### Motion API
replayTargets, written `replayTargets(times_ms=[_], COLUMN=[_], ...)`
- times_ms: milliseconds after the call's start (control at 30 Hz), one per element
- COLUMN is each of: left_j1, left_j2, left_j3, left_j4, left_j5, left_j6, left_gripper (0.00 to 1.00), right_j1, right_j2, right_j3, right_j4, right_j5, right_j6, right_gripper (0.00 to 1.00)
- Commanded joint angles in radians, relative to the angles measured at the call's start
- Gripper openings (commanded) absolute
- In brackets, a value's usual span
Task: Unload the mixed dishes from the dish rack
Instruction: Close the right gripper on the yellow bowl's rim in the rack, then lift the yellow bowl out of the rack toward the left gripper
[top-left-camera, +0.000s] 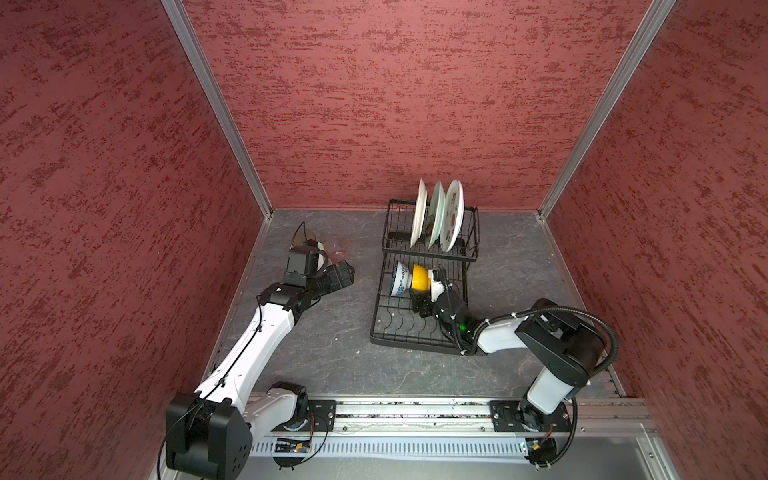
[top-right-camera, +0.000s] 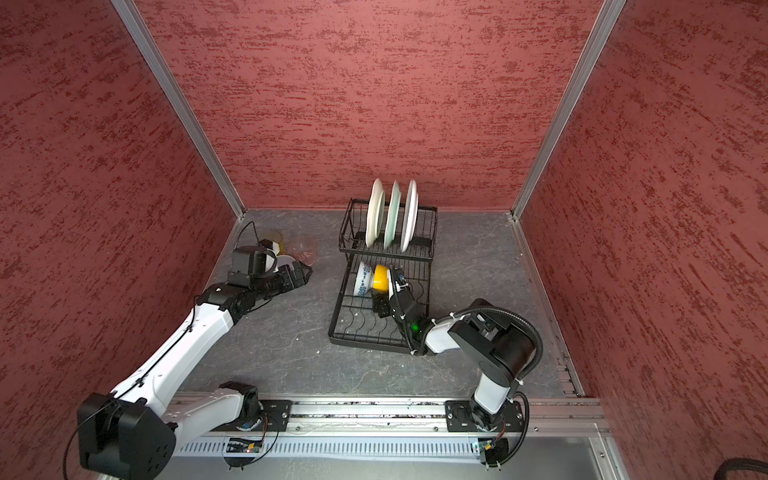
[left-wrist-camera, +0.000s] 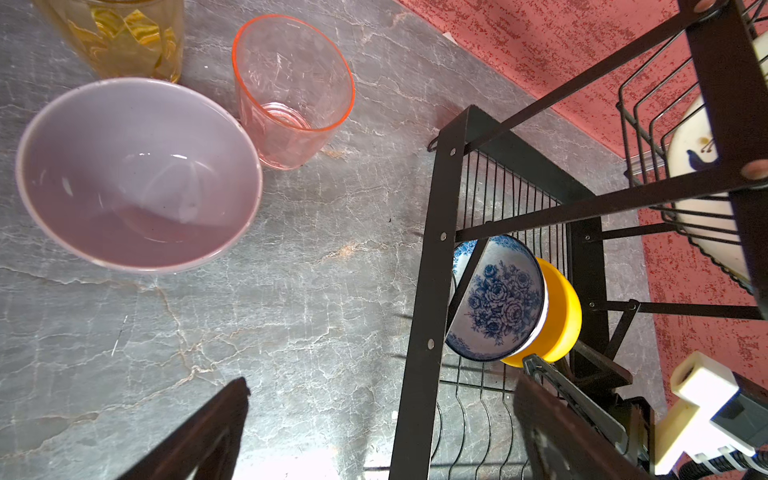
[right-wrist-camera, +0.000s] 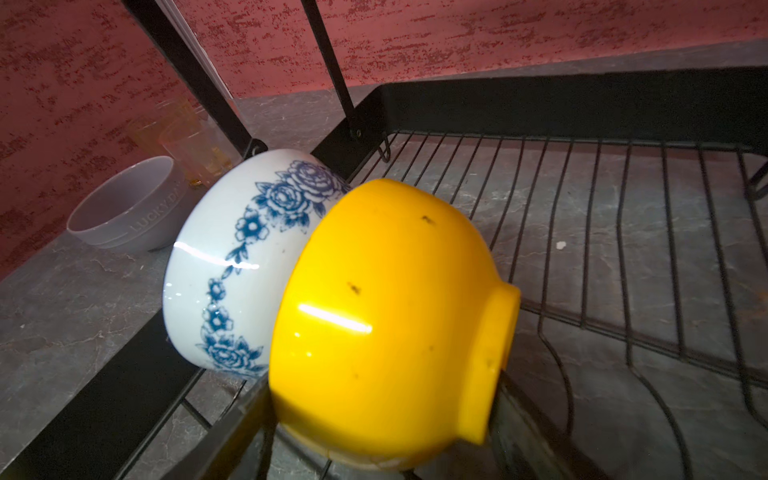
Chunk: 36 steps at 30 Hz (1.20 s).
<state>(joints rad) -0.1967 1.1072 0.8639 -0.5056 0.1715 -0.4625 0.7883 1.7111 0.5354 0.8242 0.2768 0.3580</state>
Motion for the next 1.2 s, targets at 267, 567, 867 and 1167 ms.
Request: replayTargets(times_ms=[267, 567, 867, 1167], left_j1=[-0.006, -0.006, -0.006, -0.013], left_j2=[-0.001, -0.003, -0.009, -0.014], left_j3=[-0.02, -0.025, -0.025, -0.025], left_j4=[0.025, 0.033, 0.034, 0.04], left_j5=[0.016, 0.02, 0.024, 0.034], left_j6=[0.017, 0.008, 0.005, 0.006], left_gripper=[1.0, 1.0, 1.0, 1.0], right_j1=[0.035, 0.075, 0.089, 0.089], right_j2=[-0.013, -0.043, -0.116, -0.28], right_j3=[0.027, 0.043, 0.007, -0.056], right_j4=[-0.012, -0.025, 0.002, -0.071], right_j5=[0.056, 0.158, 0.265, 0.182], right_j6=[-0.098, -0.238, -0.321, -0.168], right_gripper=[0.64, 0.61, 0.58, 0.58])
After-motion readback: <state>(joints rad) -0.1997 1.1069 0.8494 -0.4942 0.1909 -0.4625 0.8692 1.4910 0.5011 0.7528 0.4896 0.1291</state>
